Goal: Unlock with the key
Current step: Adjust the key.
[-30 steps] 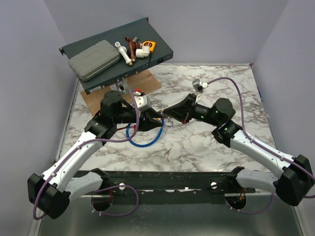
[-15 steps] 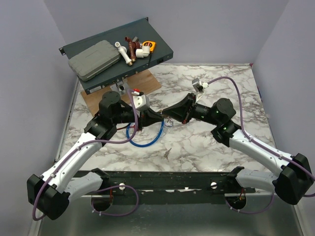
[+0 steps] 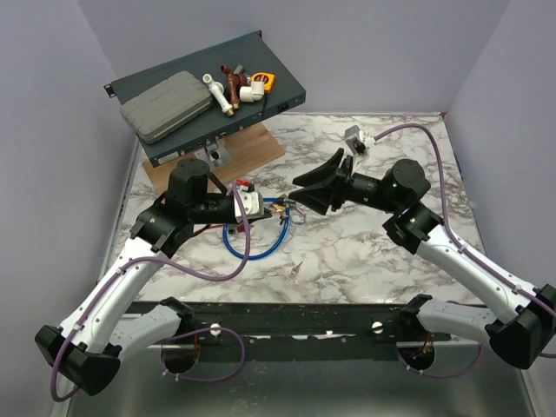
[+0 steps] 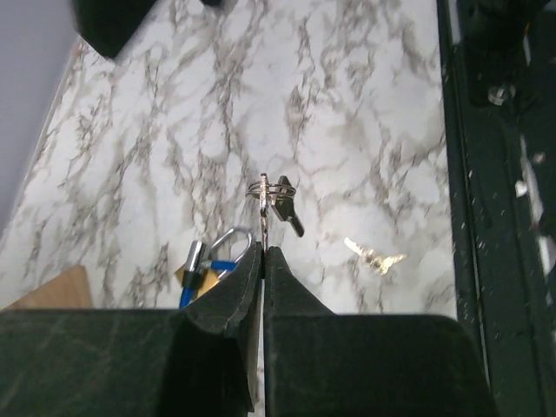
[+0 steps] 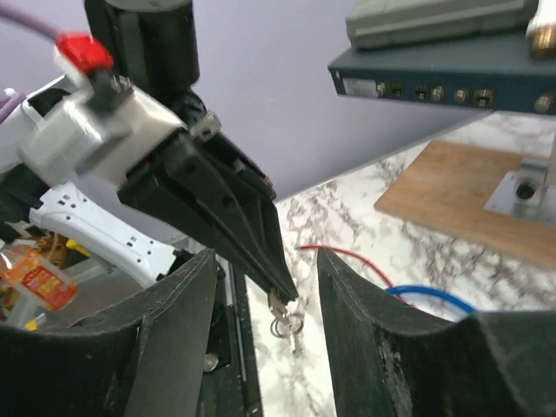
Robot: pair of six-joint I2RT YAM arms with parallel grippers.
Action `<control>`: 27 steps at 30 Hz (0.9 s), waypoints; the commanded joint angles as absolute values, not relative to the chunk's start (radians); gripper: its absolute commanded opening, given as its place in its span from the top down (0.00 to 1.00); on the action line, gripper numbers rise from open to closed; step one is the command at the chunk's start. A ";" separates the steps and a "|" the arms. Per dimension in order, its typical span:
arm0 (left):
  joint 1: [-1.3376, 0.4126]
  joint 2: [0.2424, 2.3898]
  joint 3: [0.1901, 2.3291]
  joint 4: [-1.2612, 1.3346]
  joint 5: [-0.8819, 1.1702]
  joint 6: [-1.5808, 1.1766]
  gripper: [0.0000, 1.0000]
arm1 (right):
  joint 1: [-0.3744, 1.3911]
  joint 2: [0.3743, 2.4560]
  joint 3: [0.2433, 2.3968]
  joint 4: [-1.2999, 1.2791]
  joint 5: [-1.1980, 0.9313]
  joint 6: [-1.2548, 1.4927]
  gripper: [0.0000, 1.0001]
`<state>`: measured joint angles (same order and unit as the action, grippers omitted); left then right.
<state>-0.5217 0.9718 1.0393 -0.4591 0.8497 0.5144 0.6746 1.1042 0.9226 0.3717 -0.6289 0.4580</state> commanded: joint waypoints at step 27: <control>-0.586 1.092 1.322 -1.031 0.779 0.765 1.00 | 0.839 1.267 1.070 -0.031 -0.670 -0.024 0.46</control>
<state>-0.5781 1.0790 1.2816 -1.0031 0.7254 0.7834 0.8066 1.2545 1.0828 0.0273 -0.7540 0.0746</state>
